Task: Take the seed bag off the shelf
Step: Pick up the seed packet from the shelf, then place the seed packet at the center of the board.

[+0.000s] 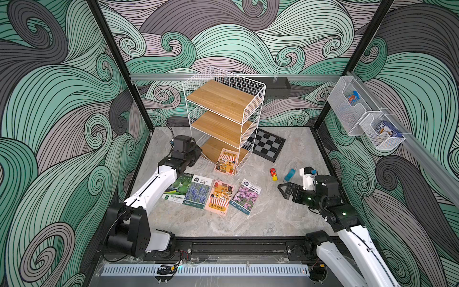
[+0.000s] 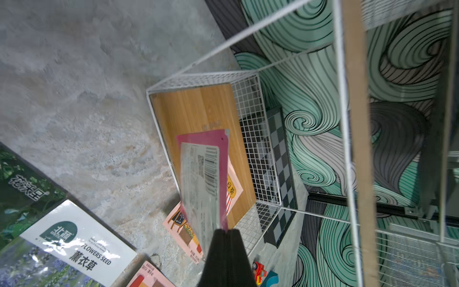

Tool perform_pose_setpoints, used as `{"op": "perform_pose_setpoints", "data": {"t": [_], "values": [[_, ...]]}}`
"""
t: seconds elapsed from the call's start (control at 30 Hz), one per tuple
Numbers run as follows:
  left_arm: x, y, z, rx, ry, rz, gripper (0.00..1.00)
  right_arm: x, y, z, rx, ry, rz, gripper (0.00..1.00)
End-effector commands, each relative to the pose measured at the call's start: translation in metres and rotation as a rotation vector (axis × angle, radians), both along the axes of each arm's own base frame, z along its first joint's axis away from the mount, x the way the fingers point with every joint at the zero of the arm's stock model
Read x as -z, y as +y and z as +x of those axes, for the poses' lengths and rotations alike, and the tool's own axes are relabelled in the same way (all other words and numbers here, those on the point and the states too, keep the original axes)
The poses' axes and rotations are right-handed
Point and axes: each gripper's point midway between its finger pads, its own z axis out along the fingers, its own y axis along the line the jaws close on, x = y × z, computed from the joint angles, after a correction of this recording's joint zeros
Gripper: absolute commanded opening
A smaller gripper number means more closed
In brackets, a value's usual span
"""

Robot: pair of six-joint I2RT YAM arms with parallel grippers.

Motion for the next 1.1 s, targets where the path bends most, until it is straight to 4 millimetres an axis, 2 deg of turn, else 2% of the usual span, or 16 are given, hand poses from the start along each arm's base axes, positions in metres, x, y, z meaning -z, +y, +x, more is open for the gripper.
{"op": "perform_pose_setpoints", "data": {"t": [0.0,0.17,0.3,0.43,0.63,0.77,0.8,0.9,1.0,1.07], "values": [[-0.007,0.028,-0.003,-0.036,-0.008,0.05,0.0,-0.015,0.005,0.003,-0.018,-0.033,0.024,0.99],[-0.01,0.072,-0.007,-0.091,0.0,0.073,0.0,-0.016,0.006,0.004,-0.023,-0.033,0.026,0.99],[-0.002,0.11,-0.014,-0.147,0.034,0.096,0.0,-0.014,0.007,0.004,-0.023,-0.026,0.026,0.99],[0.016,0.149,-0.023,-0.215,0.087,0.131,0.0,-0.015,0.007,0.005,-0.027,-0.026,0.027,0.99],[0.055,0.202,-0.037,-0.325,0.189,0.121,0.0,-0.014,0.009,0.004,-0.041,-0.021,0.029,0.99],[0.073,0.214,-0.043,-0.326,0.263,0.064,0.0,-0.008,0.01,0.002,-0.047,-0.008,0.033,0.99],[0.086,0.215,-0.045,-0.322,0.311,0.047,0.0,-0.007,0.01,0.001,-0.047,-0.003,0.034,0.99],[0.102,0.218,-0.06,-0.359,0.377,0.052,0.0,-0.005,0.011,0.001,-0.053,-0.002,0.03,0.99],[0.113,0.215,-0.069,-0.364,0.412,0.023,0.0,-0.006,0.011,0.002,-0.057,-0.007,0.026,0.99],[0.111,0.208,-0.068,-0.337,0.409,0.005,0.01,-0.007,0.011,0.003,-0.056,-0.008,0.028,0.99]]}}
